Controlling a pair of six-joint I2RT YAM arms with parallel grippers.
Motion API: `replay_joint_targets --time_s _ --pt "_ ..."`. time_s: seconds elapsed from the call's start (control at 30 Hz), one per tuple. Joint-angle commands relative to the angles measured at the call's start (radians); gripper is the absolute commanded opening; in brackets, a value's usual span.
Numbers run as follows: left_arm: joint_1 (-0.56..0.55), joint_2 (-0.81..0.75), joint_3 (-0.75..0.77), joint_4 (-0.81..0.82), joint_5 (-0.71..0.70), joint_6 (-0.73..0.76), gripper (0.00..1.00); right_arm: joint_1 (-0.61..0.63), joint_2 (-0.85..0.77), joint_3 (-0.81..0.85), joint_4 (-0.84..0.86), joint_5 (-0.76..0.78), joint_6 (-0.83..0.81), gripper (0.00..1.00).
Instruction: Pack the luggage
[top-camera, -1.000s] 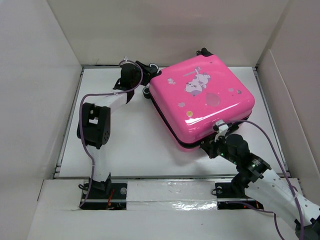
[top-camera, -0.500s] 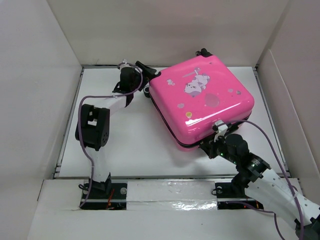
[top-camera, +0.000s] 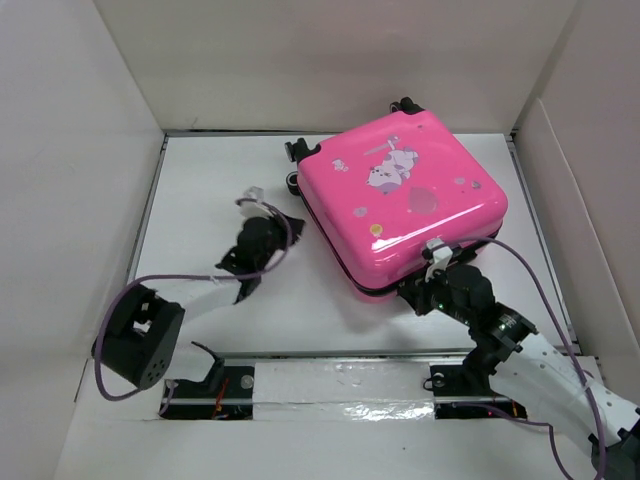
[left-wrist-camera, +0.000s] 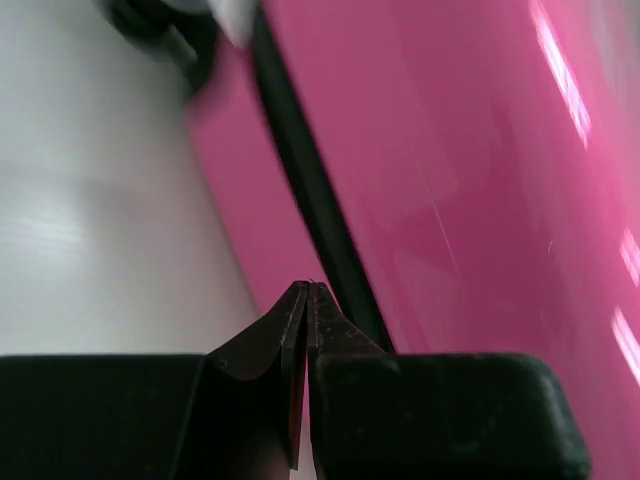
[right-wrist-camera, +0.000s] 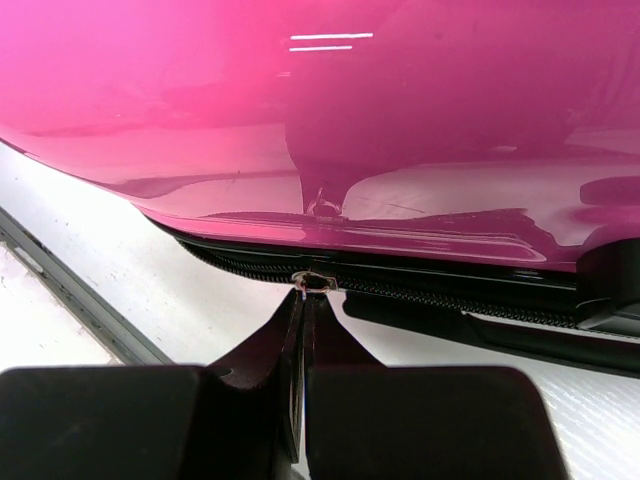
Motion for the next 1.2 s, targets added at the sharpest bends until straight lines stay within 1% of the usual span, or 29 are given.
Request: replay_joint_targets --time_s 0.0,0.03,0.07,0.1,0.23,0.33,0.47,0.53,0.63,0.67,0.77,0.8,0.9,0.97,1.0,1.03,1.07,1.1,1.13,1.17 --pt "-0.28 -0.029 -0.053 0.09 -0.027 0.148 0.0 0.0 0.014 0.07 0.132 0.03 -0.009 0.0" --pt "-0.333 -0.024 -0.053 0.083 -0.062 0.157 0.0 0.0 0.017 0.074 0.123 0.03 -0.011 0.0" --pt "-0.404 -0.02 -0.053 0.084 -0.068 0.162 0.0 0.0 0.02 0.079 0.123 0.025 -0.012 0.0" --pt "-0.427 -0.013 -0.047 0.096 -0.067 0.156 0.0 0.0 0.021 0.082 0.117 0.024 -0.014 0.0" --pt "-0.475 0.014 -0.009 0.129 -0.032 0.174 0.0 0.0 0.018 0.083 0.105 0.013 -0.003 0.0" --pt "-0.507 0.068 0.054 0.123 -0.026 0.209 0.0 0.0 0.014 0.08 0.105 0.001 0.003 0.0" --pt "-0.547 0.122 0.092 0.176 0.019 0.208 0.0 0.012 0.038 0.08 0.108 -0.03 0.011 0.0" --pt "-0.578 0.145 0.1 0.201 0.016 0.197 0.0 0.046 0.063 0.076 0.126 -0.038 0.029 0.0" --pt "-0.578 0.186 0.137 0.21 0.001 0.176 0.0 0.158 0.106 0.076 0.163 -0.009 0.075 0.0" --pt "-0.578 0.194 0.151 0.213 -0.001 0.159 0.0 0.24 0.139 0.082 0.166 0.011 0.092 0.0" --pt "-0.578 0.22 0.193 0.201 -0.015 0.154 0.0 0.368 0.17 0.111 0.161 0.137 0.153 0.0" --pt "-0.578 0.238 0.207 0.192 -0.013 0.154 0.0 0.433 0.178 0.119 0.16 0.201 0.169 0.0" --pt "-0.578 0.278 0.259 0.176 0.022 0.16 0.0 0.51 0.196 0.14 0.184 0.289 0.215 0.0" --pt "-0.578 0.299 0.299 0.16 0.06 0.16 0.0 0.52 0.224 0.151 0.242 0.315 0.224 0.0" --pt "-0.566 0.318 0.31 0.158 0.074 0.156 0.0 0.529 0.241 0.16 0.262 0.367 0.231 0.0" --pt "-0.555 0.329 0.319 0.156 0.083 0.156 0.0 0.529 0.282 0.157 0.351 0.393 0.248 0.0" --pt "-0.555 0.335 0.332 0.156 0.083 0.153 0.0 0.529 0.302 0.153 0.393 0.431 0.253 0.0" --pt "-0.546 0.339 0.333 0.159 0.115 0.153 0.0 0.529 0.319 0.151 0.423 0.499 0.256 0.0" --pt "-0.546 0.341 0.33 0.163 0.111 0.156 0.0 0.529 0.346 0.146 0.451 0.528 0.274 0.0" --pt "-0.53 0.335 0.315 0.158 0.103 0.156 0.0 0.529 0.357 0.136 0.544 0.557 0.276 0.0"
